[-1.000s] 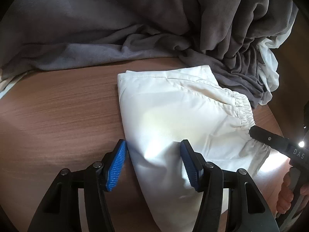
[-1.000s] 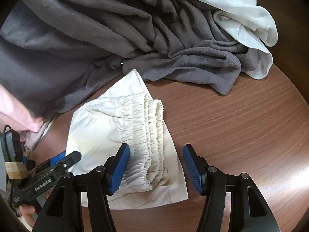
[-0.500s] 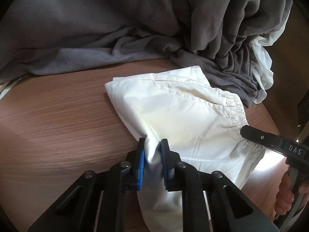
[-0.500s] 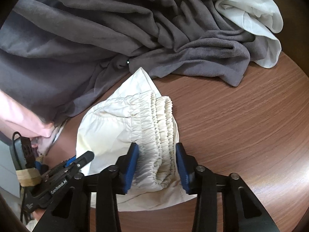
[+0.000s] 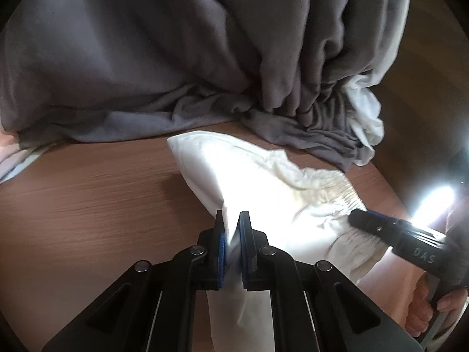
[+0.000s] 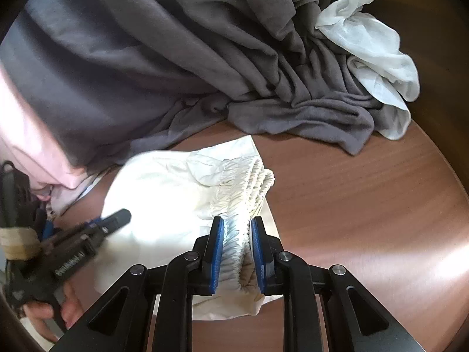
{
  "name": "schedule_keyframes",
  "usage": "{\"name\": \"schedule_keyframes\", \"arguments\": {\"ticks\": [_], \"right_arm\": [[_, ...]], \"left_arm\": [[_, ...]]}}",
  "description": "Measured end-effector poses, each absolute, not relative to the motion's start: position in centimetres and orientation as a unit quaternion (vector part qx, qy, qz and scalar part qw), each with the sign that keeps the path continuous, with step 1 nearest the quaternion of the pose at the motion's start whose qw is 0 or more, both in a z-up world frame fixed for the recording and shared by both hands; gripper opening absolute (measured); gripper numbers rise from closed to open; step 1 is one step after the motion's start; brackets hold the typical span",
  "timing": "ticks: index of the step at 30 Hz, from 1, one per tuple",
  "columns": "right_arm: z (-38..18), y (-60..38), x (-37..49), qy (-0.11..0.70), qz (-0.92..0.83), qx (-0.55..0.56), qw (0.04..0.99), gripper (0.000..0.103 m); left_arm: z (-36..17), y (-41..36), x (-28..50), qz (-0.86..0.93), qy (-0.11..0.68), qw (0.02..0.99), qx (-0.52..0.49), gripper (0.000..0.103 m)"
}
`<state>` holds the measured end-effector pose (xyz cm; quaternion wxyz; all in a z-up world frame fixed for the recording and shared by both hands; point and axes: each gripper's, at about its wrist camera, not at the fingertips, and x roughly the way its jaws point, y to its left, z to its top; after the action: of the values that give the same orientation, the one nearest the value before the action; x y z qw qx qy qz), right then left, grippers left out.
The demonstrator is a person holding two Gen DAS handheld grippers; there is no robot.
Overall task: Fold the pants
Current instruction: 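Grasp the folded shorts edge with the left tool while the right tool grasps the waistband, then lift the folded shorts with both tools and carry them toward the dark clothes stack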
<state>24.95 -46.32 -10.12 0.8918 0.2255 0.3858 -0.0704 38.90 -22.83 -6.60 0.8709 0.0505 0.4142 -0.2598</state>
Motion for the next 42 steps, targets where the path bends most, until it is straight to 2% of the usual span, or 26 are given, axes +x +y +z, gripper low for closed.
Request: {"name": "schedule_keyframes", "arguments": {"ticks": [13, 22, 33, 42], "right_arm": [[-5.2, -42.6, 21.3, 0.345, -0.038, 0.204, 0.915, 0.017], [-3.0, -37.8, 19.9, 0.325, 0.018, 0.19, 0.926, 0.017], [0.6, -27.4, 20.0, 0.295, 0.04, 0.148, 0.943, 0.015], [1.8, -14.8, 22.1, 0.275, 0.027, 0.15, 0.949, 0.014]], "left_arm": [[-2.4, -19.6, 33.9, -0.238, 0.372, 0.896, 0.044, 0.009], [0.3, -14.5, 30.1, -0.191, 0.347, 0.917, 0.041, 0.009], [4.5, -2.8, 29.2, -0.192, 0.305, 0.933, 0.018, 0.008], [7.0, 7.7, 31.3, -0.236, 0.293, 0.924, 0.067, 0.007]]}}
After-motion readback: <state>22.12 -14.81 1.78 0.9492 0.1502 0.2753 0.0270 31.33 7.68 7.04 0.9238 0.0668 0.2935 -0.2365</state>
